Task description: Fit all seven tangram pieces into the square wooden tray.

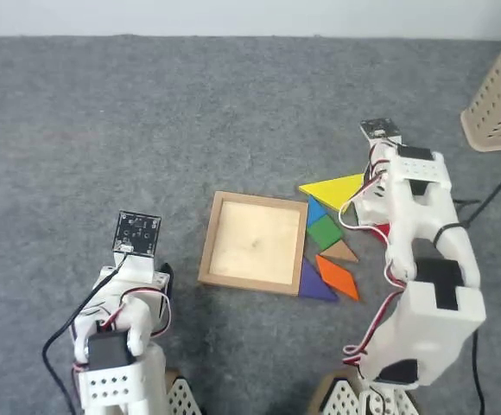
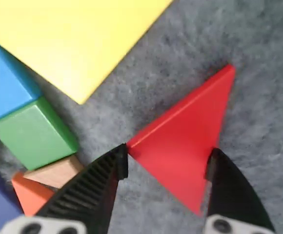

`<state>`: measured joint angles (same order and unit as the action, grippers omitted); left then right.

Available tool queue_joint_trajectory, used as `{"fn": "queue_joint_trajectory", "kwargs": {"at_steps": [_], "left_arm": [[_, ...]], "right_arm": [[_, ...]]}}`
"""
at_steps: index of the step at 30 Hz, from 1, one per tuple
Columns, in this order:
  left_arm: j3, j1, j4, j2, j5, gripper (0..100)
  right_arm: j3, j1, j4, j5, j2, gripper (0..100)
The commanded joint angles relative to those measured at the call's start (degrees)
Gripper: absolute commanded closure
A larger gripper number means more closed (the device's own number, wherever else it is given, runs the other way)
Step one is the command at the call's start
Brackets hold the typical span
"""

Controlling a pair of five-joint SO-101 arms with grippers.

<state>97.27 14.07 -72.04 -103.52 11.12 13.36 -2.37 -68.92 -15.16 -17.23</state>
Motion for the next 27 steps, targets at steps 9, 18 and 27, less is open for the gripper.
{"fn": "queue_joint_trajectory", "kwargs": {"at_steps": [9,18,27], "left_arm": [[-0.7,-0.1,-0.4,-1.1,0.1,83],[-0.7,-0.1,-0.4,-1.1,0.1,83],[-0.7,-0.1,-0.4,-1.1,0.1,83]], "right_arm": [[-11.0,3.0,-8.5,1.1,0.1,60.0],[-1.9,2.6,0.5,1.3,-0.6,68.6],[0.2,2.5,2.6,1.3,-1.3,75.3]]}}
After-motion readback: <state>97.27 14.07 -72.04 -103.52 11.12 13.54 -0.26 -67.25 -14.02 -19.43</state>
